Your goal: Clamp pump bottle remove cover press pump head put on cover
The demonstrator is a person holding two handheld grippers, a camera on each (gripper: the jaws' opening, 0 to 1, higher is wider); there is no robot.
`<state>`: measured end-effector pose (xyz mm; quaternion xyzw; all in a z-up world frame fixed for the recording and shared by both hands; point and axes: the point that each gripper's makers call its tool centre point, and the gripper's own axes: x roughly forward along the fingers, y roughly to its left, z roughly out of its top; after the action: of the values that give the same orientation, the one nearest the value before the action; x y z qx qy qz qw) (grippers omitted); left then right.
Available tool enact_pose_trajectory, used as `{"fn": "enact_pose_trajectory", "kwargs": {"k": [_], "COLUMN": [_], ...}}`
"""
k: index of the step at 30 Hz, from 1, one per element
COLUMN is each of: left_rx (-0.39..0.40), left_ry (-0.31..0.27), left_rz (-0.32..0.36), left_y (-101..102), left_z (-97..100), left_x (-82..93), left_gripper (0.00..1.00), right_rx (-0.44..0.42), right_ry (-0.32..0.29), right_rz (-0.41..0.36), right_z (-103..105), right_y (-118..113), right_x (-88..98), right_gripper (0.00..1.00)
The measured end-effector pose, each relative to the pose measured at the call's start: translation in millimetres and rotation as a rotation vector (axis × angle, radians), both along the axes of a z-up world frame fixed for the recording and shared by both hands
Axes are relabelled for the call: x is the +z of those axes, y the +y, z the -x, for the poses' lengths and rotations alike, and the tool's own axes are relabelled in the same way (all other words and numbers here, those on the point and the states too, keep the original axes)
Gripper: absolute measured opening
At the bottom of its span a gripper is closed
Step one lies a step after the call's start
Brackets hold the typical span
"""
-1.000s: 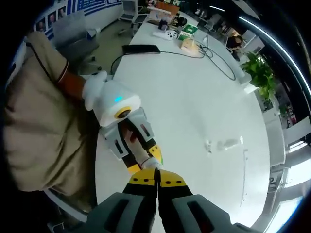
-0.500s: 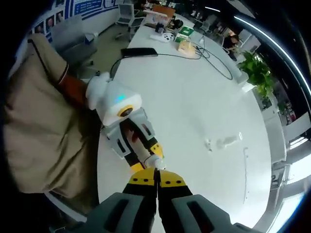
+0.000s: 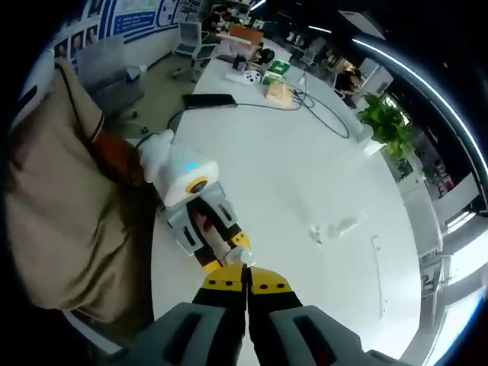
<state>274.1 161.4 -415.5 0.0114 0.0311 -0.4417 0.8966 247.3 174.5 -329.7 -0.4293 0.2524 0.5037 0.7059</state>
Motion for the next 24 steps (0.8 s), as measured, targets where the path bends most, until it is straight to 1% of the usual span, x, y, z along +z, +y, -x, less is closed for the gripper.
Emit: {"fn": "enact_pose_trajectory", "kwargs": {"k": [5, 6, 8, 9, 12, 14, 18, 19, 24], "left_rx": [0.000, 0.001, -0.005, -0.008, 0.001, -0.002, -0.004, -0.003, -0.001], "left_ry": [-0.001, -0.001, -0.001, 0.005, -0.004, -0.001, -0.002, -0.003, -0.003], "left_rz": [-0.001, -0.001, 0.000, 0.005, -0.003, 0.000, 0.000, -0.001, -0.001], "left_y": [0.4, 0.4, -0.2, -0.5, 0.2, -0.2, -0.9, -0.5, 0.6], "left_z": [-0.1, -0.1, 0.8, 0.1, -0.8, -2.2, 0.0, -0.4, -1.1], "left_x": [-0.2, -0.2, 0.2, 0.0, -0.6, -0.6, -0.1, -0.3, -0.7], "left_gripper": [0.14, 0.14, 0.14, 0.14, 0.14, 0.14, 0.14, 0.14, 0.14], "right_rx": [-0.042, -0.061, -0.062, -0.086, -0.111, -0.117, -0.130, -0.155, -0.202], "right_ry": [-0.006, -0.021, -0.031, -0.037, -0.056, -0.071, -0.089, -0.095, -0.108], "right_rz": [-0.037, -0.050, -0.066, -0.091, -0.131, -0.131, -0.173, -0.197, -0.259], "right_z": [-4.7, -7.4, -10.7, -13.7, -12.0, -8.8, -2.3, -4.3, -8.5], "right_y": [-12.6, -15.4, -19.1, -19.7, -24.1, -29.7, -41.9, -44.6, -58.5], "right_x": [0.2, 2.1, 4.5, 7.4, 16.9, 19.4, 21.5, 22.6, 24.5], "right_gripper": [0.00, 0.00, 0.00, 0.00, 0.00, 0.00, 0.00, 0.00, 0.00]}}
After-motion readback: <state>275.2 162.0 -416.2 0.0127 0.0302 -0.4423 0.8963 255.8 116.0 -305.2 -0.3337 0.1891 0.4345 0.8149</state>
